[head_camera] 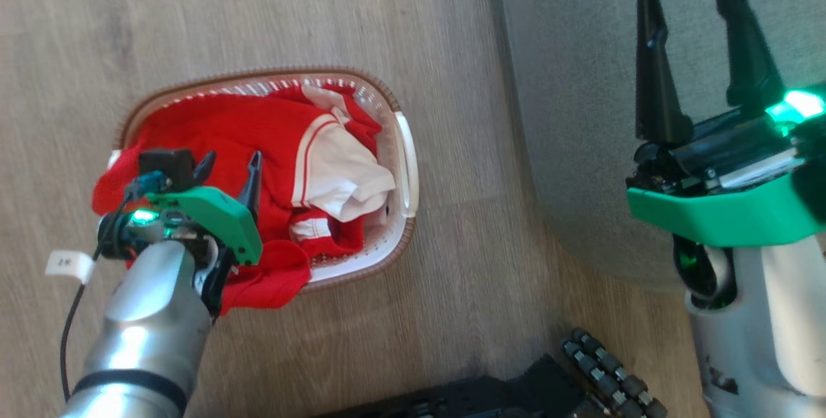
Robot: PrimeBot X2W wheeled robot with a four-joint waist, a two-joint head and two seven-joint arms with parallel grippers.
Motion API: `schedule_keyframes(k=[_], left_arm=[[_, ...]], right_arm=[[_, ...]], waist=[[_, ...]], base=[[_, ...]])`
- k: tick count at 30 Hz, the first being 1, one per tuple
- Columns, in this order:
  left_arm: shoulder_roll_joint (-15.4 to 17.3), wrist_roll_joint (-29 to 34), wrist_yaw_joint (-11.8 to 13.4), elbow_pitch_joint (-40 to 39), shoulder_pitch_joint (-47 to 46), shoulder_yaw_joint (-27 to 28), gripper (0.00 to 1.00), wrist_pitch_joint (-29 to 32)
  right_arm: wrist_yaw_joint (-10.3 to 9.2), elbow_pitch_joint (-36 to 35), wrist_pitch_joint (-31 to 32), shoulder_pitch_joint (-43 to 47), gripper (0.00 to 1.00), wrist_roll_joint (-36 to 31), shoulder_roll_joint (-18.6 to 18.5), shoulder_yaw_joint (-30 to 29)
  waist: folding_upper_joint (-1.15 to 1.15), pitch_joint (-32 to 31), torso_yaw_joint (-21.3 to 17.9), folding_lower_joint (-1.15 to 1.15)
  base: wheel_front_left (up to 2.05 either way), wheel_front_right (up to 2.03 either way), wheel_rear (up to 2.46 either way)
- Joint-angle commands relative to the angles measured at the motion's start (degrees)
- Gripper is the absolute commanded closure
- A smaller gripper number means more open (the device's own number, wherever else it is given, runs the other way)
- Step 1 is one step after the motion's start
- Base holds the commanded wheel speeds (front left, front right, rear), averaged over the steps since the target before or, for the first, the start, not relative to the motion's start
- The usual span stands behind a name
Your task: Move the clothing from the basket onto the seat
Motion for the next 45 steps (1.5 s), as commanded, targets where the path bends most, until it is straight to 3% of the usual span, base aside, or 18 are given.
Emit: schedule_keyframes(k=[1, 14, 25, 26, 28, 31, 32, 33, 34, 45], left_arm=[[2.08, -1.68, 0.06, 1.48, -1.05, 0.23, 0.00, 0.60], [5.25, -5.80, 0.06, 10.08, -7.83, -3.98, 0.00, 6.12], [7.08, -5.52, 0.12, 12.92, -12.10, -7.79, 0.00, 14.63], [7.03, -5.56, 0.12, 12.99, -12.29, -7.89, 0.09, 14.82], [6.84, -5.76, 0.11, 13.11, -12.60, -7.99, 0.44, 14.86], [6.67, -6.20, 0.10, 13.25, -12.62, -8.00, 0.60, 14.61], [6.64, -6.34, 0.10, 13.29, -12.57, -8.01, 0.70, 14.52], [6.61, -6.49, 0.10, 13.32, -12.53, -8.02, 0.91, 14.32], [6.58, -6.62, 0.09, 13.35, -12.48, -8.04, 1.00, 14.03], [6.04, -8.66, 0.07, 13.43, -10.59, -9.28, 1.00, 11.10]], right_arm=[[-0.01, -3.29, -0.37, -0.46, 0.00, -0.57, 0.43, 0.97], [-0.01, -10.75, -0.37, -2.31, 0.00, -2.02, 0.88, 1.36], [-0.01, -11.82, -0.37, -2.90, 0.00, -2.13, 1.02, 1.81], [-0.01, -11.82, -0.37, -2.91, 0.00, -2.04, 1.02, 1.74], [-0.01, -11.77, -0.37, -2.92, 0.00, -1.91, 1.03, 1.60], [-0.01, -11.53, -0.37, -3.01, 0.00, -1.81, 1.03, 1.61], [-0.01, -11.44, -0.37, -3.07, 0.00, -1.82, 1.03, 1.66], [-0.01, -11.35, -0.37, -3.12, 0.00, -1.81, 1.03, 1.70], [-0.01, -11.27, -0.37, -3.16, 0.00, -1.79, 1.03, 1.73], [-0.01, -10.06, -0.37, -3.33, 0.00, -1.41, 1.03, 2.07]], waist=[[0.00, 2.22, -1.06, 0.00], [0.00, 9.33, -4.14, 0.00], [0.00, 13.63, -5.52, 0.00], [0.00, 13.71, -5.50, 0.00], [0.00, 13.68, -5.43, 0.00], [0.00, 13.34, -5.42, 0.00], [0.00, 13.21, -5.40, 0.00], [0.00, 13.09, -5.38, 0.00], [0.00, 12.94, -5.36, 0.00], [0.00, 8.71, -4.86, 0.00]], base=[[0.00, 0.00, 0.00], [0.00, 0.00, 0.00], [0.00, 0.00, 0.00], [0.00, 0.00, 0.00], [0.00, 0.00, 0.00], [0.00, 0.00, 0.00], [0.00, 0.00, 0.00], [0.00, 0.00, 0.00], [0.00, 0.00, 0.00], [0.00, 0.00, 0.00]])
